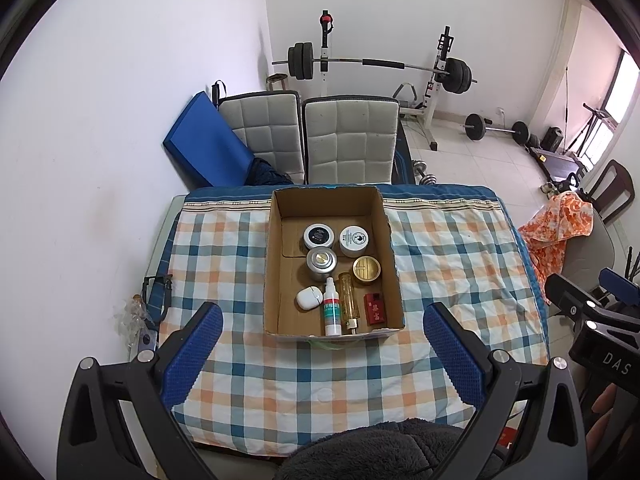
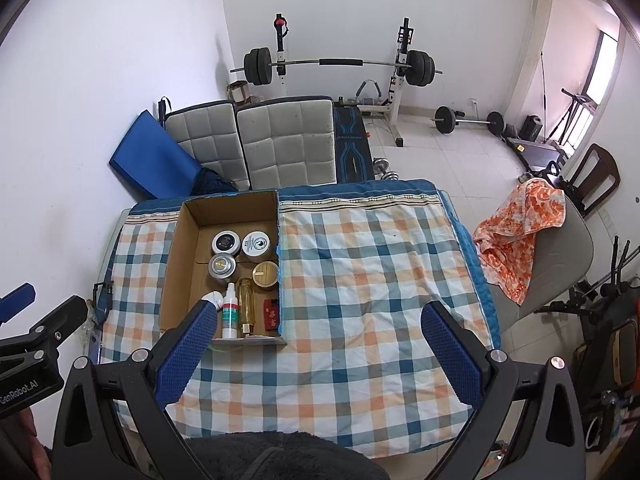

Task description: Organize rigid objects

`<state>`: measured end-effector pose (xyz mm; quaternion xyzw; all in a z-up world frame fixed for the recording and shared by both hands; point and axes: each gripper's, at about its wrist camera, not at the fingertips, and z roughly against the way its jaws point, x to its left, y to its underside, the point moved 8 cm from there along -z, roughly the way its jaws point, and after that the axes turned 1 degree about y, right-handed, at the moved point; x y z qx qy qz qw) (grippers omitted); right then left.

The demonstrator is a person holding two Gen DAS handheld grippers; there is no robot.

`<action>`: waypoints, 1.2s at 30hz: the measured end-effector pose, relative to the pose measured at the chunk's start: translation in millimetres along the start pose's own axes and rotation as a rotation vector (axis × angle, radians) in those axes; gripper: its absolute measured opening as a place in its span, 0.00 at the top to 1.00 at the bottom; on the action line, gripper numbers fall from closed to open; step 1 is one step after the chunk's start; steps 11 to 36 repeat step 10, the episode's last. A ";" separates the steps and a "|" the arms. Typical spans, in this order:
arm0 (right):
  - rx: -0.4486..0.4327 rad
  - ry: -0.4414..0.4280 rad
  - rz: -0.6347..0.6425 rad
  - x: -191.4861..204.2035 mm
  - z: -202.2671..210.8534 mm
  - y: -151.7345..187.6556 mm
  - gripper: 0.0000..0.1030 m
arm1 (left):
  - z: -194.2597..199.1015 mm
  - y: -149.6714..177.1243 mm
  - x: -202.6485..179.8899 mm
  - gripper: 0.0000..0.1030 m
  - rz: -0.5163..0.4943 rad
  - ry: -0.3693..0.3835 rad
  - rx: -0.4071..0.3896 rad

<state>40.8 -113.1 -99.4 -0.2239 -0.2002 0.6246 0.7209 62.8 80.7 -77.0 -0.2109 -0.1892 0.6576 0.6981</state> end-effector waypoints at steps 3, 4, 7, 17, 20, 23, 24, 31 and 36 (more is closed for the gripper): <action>-0.001 0.002 0.001 -0.1 -0.4 -0.4 0.00 | -0.2 0.9 -1.0 0.00 0.000 0.000 -0.001; -0.002 0.004 0.002 -0.2 -0.7 -0.6 0.00 | -0.3 0.8 -0.8 0.00 0.000 0.000 -0.001; -0.002 0.004 0.000 1.3 0.2 -0.7 0.00 | 0.4 0.5 -0.7 0.00 0.004 0.001 -0.004; -0.002 0.005 -0.001 1.4 0.3 -0.6 0.00 | 1.2 0.3 -1.7 0.00 -0.002 0.002 -0.005; -0.002 0.005 -0.001 1.4 0.3 -0.6 0.00 | 1.2 0.3 -1.7 0.00 -0.002 0.002 -0.005; -0.002 0.005 -0.001 1.4 0.3 -0.6 0.00 | 1.2 0.3 -1.7 0.00 -0.002 0.002 -0.005; -0.002 0.005 -0.001 1.4 0.3 -0.6 0.00 | 1.2 0.3 -1.7 0.00 -0.002 0.002 -0.005; -0.002 0.005 -0.001 1.4 0.3 -0.6 0.00 | 1.2 0.3 -1.7 0.00 -0.002 0.002 -0.005; -0.002 0.005 -0.001 1.4 0.3 -0.6 0.00 | 1.2 0.3 -1.7 0.00 -0.002 0.002 -0.005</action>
